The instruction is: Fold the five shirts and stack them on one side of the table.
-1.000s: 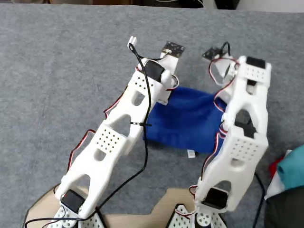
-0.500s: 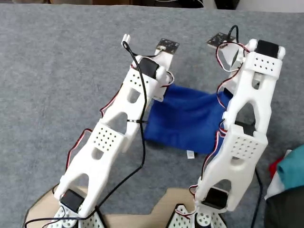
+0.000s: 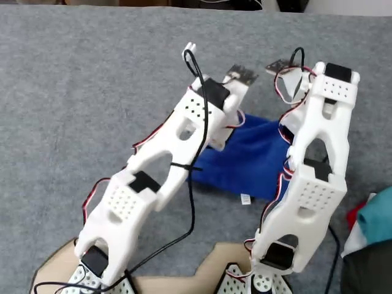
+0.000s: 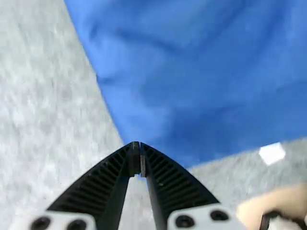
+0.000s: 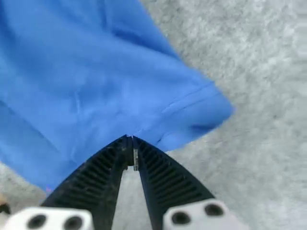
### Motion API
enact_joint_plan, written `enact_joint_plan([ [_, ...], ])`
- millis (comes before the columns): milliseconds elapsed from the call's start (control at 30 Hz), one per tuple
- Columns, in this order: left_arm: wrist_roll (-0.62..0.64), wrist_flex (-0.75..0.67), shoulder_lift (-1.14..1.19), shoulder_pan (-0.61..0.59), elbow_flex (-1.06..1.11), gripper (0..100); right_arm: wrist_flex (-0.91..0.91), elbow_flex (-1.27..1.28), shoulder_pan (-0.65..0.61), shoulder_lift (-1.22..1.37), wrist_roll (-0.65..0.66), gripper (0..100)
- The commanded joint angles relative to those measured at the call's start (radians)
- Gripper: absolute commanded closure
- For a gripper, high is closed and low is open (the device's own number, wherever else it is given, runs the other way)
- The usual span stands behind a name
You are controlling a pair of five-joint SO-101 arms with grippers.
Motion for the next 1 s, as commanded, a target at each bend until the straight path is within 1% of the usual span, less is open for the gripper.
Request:
enact_joint_plan([
  [0,-0.003,-0.089,-0.105,0.002,0.218,98,-0.146,0.094,0.005,-0.042,-0.012,99.2],
  [100,-0.002,-0.224,-0.107,0.008,0.404,98,-0.232,0.134,0.005,0.007,-0.051,99.2],
  [200,-0.002,-0.373,-0.113,0.017,0.585,98,-0.265,0.131,0.008,0.047,-0.060,99.2],
  [300,0.000,-0.453,-0.116,0.023,0.703,98,-0.269,0.105,0.010,0.065,-0.057,99.1],
  [433,0.026,-0.448,-0.154,0.026,0.729,98,-0.269,0.027,0.008,0.085,-0.057,99.1],
  [700,0.046,-0.457,-0.225,0.160,0.856,98,-0.258,-0.171,-0.012,0.157,-0.055,99.0],
  [800,0.103,-0.457,-0.257,0.175,0.870,98,-0.230,-0.239,-0.048,0.188,-0.051,99.0],
  [967,0.158,-0.451,-0.338,0.175,0.867,98,-0.141,-0.364,-0.113,0.220,-0.029,99.0],
])
